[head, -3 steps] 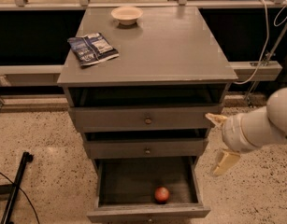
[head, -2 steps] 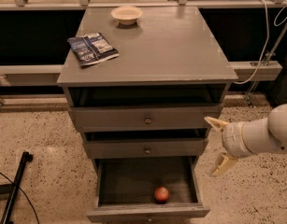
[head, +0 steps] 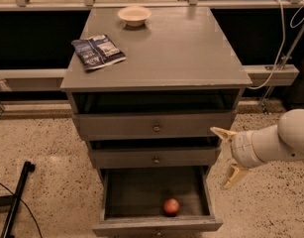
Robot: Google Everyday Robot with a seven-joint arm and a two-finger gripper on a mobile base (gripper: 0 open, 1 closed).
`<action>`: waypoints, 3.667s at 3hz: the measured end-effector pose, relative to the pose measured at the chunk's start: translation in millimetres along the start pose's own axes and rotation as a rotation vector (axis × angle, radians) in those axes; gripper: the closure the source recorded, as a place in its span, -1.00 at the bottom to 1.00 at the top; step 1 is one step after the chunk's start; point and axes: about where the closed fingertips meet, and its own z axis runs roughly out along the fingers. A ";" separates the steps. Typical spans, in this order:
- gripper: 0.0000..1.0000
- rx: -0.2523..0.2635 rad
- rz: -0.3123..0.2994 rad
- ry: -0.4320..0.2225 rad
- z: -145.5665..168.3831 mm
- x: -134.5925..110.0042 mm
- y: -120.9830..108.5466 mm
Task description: Pick apple from bottom drawer and place on counter
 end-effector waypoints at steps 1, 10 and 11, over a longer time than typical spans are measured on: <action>-1.00 0.012 0.002 -0.111 43.1 7.3 15.1; -0.60 -0.092 0.441 -0.461 400.6 145.6 136.6; -0.42 -0.112 0.426 -0.498 426.6 134.0 126.3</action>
Offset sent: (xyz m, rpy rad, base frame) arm 0.0201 0.0229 -0.2126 0.2057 -0.1788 0.0671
